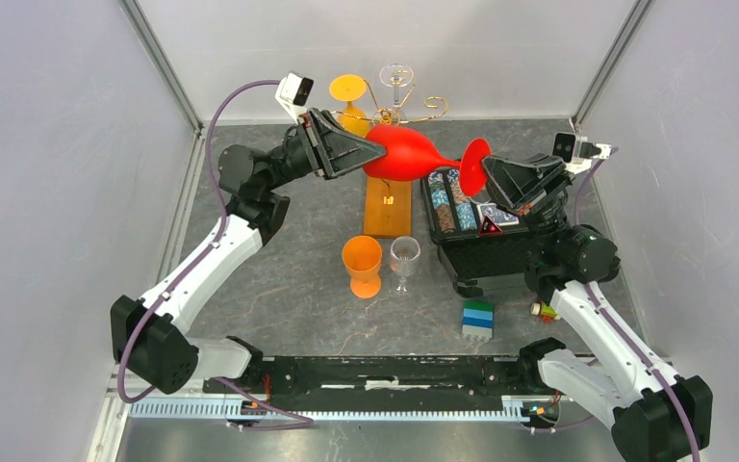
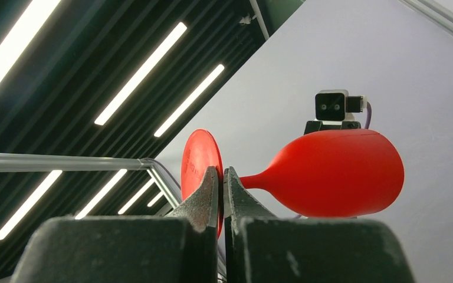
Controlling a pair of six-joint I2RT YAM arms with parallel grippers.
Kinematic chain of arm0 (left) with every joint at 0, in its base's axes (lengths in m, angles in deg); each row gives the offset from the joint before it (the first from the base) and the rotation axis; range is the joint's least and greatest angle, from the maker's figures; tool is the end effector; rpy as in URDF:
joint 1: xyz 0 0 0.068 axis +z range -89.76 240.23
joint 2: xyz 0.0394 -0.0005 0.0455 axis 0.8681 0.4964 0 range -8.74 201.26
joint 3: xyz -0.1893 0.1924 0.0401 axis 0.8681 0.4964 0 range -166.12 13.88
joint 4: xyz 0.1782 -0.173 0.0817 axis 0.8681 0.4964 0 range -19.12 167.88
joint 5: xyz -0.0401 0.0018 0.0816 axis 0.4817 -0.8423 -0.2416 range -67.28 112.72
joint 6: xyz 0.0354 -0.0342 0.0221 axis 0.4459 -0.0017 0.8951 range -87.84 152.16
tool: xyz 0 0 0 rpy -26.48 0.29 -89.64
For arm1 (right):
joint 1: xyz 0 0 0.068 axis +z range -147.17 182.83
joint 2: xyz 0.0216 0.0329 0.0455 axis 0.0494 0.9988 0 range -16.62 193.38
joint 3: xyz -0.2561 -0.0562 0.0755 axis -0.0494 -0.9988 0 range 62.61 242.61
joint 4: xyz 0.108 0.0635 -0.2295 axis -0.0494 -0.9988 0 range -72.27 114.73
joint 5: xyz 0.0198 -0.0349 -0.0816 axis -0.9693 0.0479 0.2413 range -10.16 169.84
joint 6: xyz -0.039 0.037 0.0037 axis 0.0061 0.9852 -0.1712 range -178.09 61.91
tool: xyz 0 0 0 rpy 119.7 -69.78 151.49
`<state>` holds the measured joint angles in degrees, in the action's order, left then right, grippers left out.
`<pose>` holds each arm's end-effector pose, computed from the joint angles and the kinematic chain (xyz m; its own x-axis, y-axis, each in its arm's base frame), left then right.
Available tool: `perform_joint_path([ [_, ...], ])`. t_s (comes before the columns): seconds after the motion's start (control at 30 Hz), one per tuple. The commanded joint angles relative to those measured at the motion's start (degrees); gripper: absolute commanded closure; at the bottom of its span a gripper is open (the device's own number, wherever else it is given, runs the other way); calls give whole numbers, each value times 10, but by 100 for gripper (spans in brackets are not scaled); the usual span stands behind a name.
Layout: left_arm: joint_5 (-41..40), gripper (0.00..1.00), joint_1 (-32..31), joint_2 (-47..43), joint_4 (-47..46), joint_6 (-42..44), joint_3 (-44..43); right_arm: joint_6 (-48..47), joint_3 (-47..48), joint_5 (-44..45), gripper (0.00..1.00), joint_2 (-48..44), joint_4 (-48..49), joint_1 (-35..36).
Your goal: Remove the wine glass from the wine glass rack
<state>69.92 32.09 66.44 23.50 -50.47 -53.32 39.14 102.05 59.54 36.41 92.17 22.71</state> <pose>0.2339 -0.1548 0.4565 -0.7419 -0.3673 -0.5610 0.6603 -0.2544 -0.7066 0.1619 0.0717 0.4119 -0.6027 0.7715 -0.2037 -0.6890 -0.3745 0.6205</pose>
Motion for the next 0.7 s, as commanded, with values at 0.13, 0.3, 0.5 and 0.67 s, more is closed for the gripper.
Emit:
perform_joint_path([
  [0.13, 30, 98, -10, -34, -40, 9, -15, -15, -24, 12, 98, 6, -30, 0],
  [0.3, 20, 98, -10, -50, -32, 35, -14, -16, -32, 14, 92, 8, -37, 0],
  [0.5, 26, 96, -10, -55, -28, 37, -18, -15, -32, 20, 100, 10, -38, 0],
  [0.67, 40, 67, -10, -56, -31, 41, -18, -3, -45, 36, 100, 8, -41, 0],
])
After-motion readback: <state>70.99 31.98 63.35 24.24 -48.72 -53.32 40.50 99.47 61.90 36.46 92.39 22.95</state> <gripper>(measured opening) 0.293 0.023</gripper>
